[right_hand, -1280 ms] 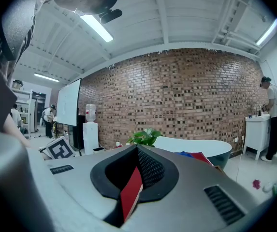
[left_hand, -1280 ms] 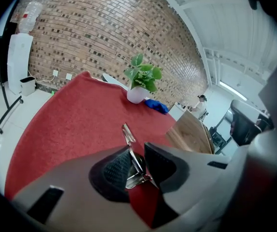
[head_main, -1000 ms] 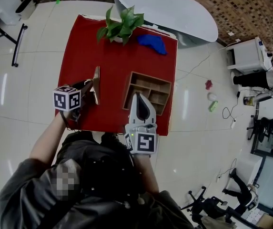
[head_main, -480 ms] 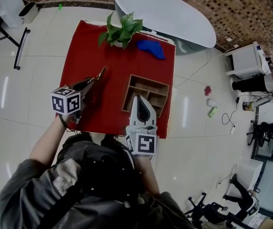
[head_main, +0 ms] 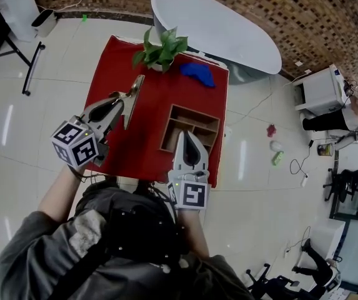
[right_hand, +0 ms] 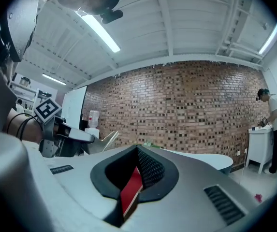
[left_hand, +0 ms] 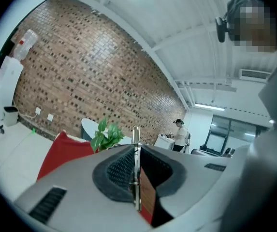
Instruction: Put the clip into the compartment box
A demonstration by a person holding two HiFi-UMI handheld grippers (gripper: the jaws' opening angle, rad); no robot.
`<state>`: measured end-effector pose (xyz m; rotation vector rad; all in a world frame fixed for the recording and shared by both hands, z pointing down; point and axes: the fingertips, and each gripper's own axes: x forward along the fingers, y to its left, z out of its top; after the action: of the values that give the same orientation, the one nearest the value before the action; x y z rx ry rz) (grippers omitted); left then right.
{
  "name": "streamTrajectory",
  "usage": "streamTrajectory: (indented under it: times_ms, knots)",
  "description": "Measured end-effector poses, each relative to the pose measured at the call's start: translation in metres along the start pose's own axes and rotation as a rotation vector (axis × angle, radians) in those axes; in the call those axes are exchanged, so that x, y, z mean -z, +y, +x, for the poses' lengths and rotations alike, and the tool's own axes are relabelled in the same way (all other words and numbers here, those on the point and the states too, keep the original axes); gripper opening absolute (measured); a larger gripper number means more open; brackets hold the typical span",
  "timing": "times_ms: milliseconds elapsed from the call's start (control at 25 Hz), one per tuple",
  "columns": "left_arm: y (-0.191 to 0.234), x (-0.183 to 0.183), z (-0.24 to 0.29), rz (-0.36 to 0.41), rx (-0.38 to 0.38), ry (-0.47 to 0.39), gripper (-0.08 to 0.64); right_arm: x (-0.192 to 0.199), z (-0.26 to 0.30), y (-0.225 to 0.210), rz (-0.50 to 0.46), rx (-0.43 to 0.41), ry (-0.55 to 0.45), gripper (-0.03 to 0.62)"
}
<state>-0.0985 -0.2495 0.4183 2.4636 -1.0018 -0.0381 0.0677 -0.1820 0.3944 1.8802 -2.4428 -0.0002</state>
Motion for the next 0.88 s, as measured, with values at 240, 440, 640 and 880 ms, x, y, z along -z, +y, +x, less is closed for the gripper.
streamTrajectory:
  times_ms: [240,440,640,880]
  knots:
    - [-0.055,-0.051,-0.029,0.112,0.051,-0.121,0.051,-0.029,-0.018,-0.017,-0.041,0.037,-0.096,0.005]
    - [-0.087,-0.084,-0.06,0.167,0.064,-0.222,0.051,-0.054,-0.035,-0.026,-0.067,0.049,-0.141,0.004]
    - [-0.115,-0.101,-0.092,0.199,0.091,-0.286,0.051,-0.063,-0.044,-0.032,-0.068,0.062,-0.163,0.003]
    - [-0.114,-0.093,-0.097,0.3,0.033,-0.257,0.051,-0.066,-0.046,-0.031,-0.059,0.055,-0.166,0.005]
